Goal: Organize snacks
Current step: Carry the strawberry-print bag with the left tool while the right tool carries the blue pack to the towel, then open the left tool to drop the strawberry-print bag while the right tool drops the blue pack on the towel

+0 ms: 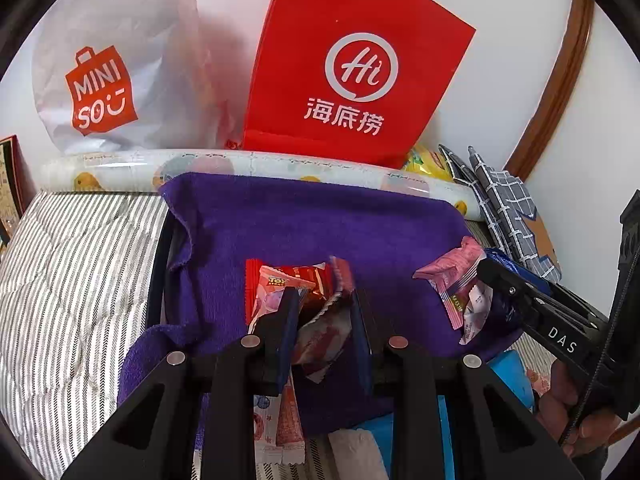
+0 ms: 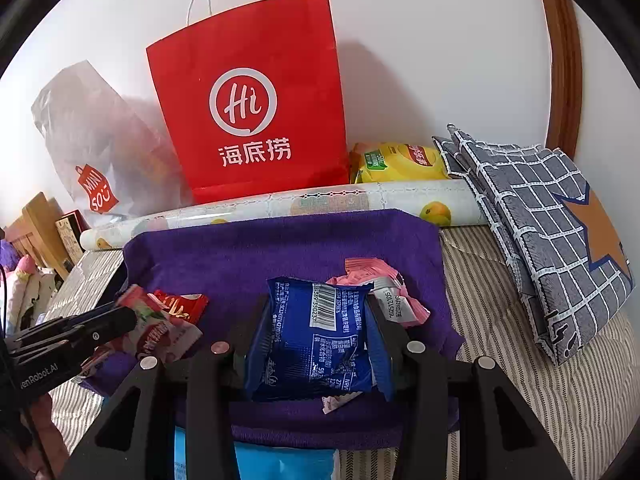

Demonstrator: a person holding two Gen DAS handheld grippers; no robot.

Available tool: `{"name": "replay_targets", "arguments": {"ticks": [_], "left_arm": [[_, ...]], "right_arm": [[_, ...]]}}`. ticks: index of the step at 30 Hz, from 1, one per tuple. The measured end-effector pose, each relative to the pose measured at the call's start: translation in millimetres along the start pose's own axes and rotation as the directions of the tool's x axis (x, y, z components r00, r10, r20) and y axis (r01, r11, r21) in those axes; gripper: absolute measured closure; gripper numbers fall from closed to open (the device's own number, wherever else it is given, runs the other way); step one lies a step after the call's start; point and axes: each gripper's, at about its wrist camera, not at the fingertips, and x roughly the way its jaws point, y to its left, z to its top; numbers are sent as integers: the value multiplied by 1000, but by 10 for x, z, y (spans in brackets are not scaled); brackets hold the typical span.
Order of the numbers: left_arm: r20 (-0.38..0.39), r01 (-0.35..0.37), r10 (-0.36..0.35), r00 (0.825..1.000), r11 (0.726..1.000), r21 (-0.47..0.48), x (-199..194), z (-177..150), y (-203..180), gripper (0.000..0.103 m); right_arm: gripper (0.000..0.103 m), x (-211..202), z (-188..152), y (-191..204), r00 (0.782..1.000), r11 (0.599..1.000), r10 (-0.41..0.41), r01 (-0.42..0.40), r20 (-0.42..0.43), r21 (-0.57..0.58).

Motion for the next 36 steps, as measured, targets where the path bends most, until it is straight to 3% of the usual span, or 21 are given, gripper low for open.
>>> {"name": "replay_targets", "arguments": {"ticks": [15, 21, 29, 30, 32, 36], "left_arm": [[29, 28, -27, 999, 999, -31, -78, 34, 49, 77], [63, 47, -44, 997, 998, -45, -159, 67, 68, 61], [75, 48, -45, 996, 998, -48, -189, 79, 68, 58], [75, 50, -47, 996, 997, -51, -189, 80, 73, 57], [76, 54, -50, 996, 997, -56, -190, 79, 82, 57], [76, 60, -56, 996, 996, -59, -201, 79, 85, 57]], "right_arm": [[60, -9, -10, -5, 1000, 1000, -3, 3, 3, -3], [60, -3, -11, -6, 1000, 1000, -4, 4, 3, -2], [59, 7, -18, 6, 1000, 1000, -4, 4, -2, -8], [58, 7, -19, 6, 1000, 1000, -3, 3, -2, -8], [45, 5, -19, 3, 1000, 1000, 7, -7, -3, -4], [36, -62, -15, 13, 1000, 1000, 14, -14, 27, -2]]}}
